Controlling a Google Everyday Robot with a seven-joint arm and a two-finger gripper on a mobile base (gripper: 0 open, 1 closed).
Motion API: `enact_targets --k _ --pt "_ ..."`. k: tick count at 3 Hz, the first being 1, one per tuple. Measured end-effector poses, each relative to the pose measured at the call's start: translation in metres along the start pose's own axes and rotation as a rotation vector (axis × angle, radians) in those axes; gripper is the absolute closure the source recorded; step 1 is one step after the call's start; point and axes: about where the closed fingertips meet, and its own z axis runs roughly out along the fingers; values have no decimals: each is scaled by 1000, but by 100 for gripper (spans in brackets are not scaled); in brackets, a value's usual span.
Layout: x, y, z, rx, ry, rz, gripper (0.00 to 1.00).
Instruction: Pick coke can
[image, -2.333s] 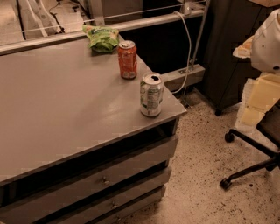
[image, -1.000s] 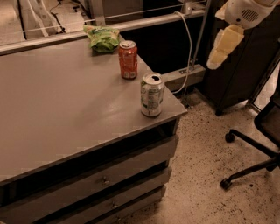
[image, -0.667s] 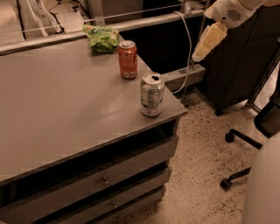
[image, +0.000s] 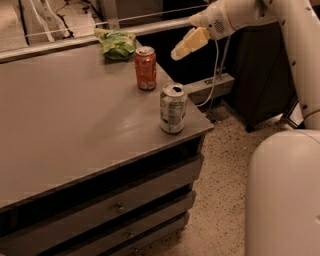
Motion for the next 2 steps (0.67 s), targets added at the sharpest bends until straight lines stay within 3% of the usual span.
enact_targets --k 1,2 --pt "-34 16 57 -93 -157 47 0" --pt "-34 16 57 -93 -157 47 0"
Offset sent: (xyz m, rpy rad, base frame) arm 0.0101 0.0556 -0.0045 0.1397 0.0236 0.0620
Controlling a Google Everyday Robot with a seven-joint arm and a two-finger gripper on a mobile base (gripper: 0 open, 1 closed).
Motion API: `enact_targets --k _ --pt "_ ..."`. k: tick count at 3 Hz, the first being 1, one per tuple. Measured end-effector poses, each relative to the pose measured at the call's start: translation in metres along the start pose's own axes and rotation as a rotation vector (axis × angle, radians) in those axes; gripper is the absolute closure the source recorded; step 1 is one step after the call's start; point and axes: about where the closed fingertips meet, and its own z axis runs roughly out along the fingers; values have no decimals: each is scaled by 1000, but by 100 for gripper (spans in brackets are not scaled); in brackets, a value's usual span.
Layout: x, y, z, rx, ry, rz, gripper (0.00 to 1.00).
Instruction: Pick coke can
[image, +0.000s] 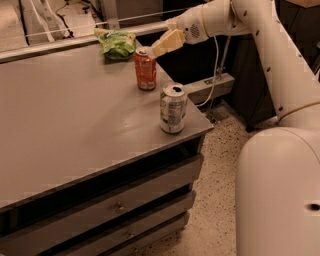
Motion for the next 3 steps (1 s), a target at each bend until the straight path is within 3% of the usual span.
enact_targets --k 2,3 --pt "16 14 35 -46 -84 -35 0" --pt "28 22 50 -57 -74 -50 0"
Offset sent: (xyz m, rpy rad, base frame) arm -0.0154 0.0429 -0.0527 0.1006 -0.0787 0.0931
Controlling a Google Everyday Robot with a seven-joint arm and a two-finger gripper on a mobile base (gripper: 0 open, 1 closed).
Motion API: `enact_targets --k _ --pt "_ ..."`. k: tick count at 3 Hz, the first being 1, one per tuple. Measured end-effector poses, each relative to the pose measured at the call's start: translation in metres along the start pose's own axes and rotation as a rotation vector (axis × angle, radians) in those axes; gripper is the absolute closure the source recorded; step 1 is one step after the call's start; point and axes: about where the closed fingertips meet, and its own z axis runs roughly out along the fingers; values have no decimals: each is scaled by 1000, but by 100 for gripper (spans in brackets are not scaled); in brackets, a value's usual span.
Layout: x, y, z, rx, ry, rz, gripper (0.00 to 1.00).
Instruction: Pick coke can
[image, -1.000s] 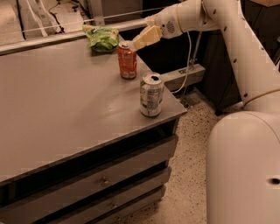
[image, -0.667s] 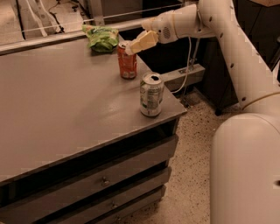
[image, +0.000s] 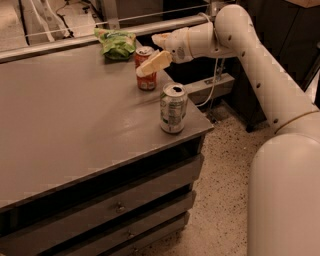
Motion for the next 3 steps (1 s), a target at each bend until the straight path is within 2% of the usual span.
enact_targets --k 1,2,3 --pt "12 4 6 5 -24 29 18" --pt "12 7 4 -6 -117 63 41" --pt "-25 16 -6 -53 -256 25 72"
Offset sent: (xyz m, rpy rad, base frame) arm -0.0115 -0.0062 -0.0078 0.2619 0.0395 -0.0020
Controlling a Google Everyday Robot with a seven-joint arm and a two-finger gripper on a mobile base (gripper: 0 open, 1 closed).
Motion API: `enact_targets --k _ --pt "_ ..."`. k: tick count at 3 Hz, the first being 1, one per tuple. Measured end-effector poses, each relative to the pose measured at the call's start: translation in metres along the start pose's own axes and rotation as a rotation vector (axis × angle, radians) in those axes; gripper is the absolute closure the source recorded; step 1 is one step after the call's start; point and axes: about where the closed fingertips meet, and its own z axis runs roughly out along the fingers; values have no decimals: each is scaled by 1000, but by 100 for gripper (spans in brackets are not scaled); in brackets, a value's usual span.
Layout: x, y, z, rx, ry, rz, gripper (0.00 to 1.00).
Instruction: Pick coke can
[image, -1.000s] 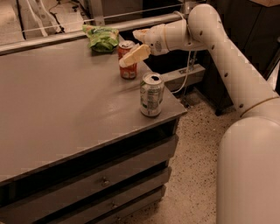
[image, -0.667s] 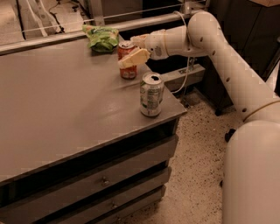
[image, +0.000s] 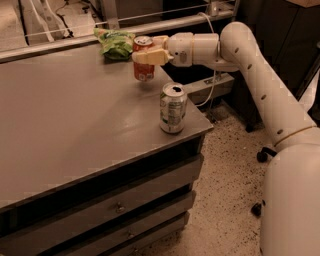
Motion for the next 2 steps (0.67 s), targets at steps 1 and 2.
enact_targets --k 1,2 --pt "-37 8 -5 -15 -26 -67 95" --pt "-38 8 -4 -18 -27 -69 100"
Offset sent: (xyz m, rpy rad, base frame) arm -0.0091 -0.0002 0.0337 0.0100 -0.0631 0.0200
